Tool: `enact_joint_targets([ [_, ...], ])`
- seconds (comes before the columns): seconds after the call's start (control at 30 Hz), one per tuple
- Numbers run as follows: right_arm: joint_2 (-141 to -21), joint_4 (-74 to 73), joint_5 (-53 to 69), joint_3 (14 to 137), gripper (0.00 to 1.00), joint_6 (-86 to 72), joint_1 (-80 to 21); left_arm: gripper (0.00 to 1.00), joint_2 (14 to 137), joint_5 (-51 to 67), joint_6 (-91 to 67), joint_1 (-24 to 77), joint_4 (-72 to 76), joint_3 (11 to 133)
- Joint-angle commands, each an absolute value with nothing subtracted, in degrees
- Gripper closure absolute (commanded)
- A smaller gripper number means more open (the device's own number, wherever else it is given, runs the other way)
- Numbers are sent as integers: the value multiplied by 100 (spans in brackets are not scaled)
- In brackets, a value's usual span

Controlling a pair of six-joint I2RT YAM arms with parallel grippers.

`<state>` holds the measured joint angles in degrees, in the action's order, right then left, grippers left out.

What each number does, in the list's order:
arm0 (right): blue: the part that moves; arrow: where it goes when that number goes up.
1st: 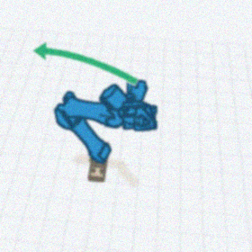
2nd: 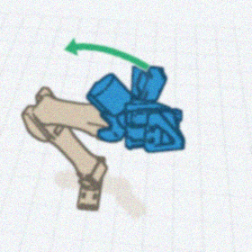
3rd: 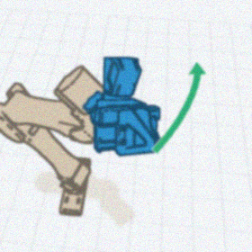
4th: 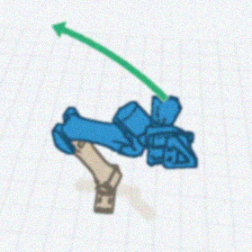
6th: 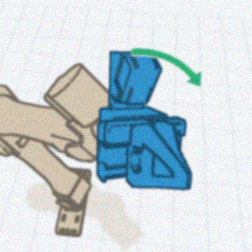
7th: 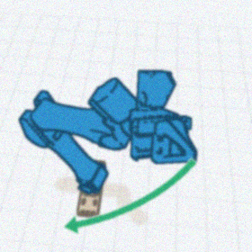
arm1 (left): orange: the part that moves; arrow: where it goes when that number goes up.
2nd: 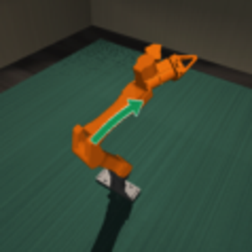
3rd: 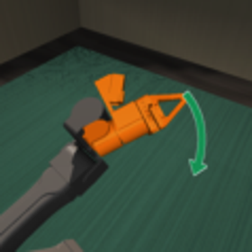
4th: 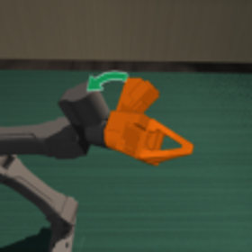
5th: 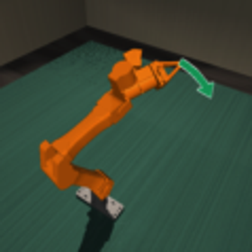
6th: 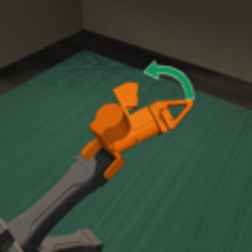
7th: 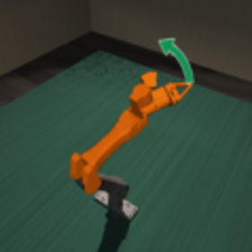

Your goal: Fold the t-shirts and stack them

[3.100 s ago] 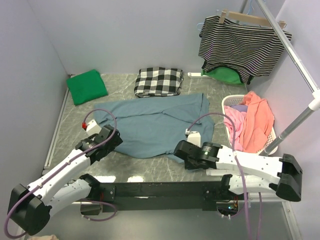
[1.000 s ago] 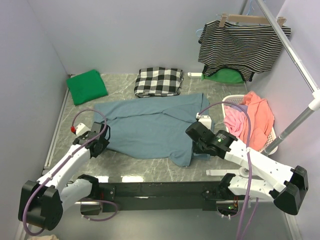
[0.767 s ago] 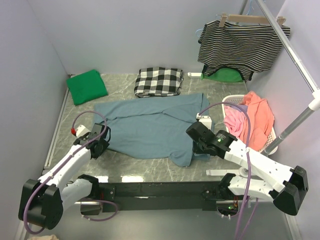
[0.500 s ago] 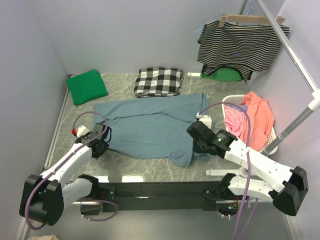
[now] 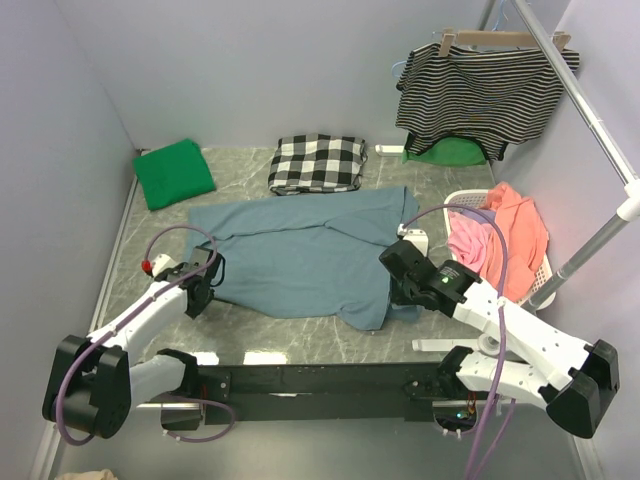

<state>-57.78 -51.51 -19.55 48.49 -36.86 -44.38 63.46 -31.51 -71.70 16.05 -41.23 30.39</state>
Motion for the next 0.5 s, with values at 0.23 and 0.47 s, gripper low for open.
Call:
enact_joint_targets([
  [0.23, -5625, -4843, -1767, 4729, 100, -3419, -4219, 35, 6293, -3507, -7304, 1582, -4060, 3322],
  [0.47, -5660, -4808, -1723, 4720, 100, -3410, -4157, 36, 6398, -3586, -7216, 1582, -3771, 3243],
])
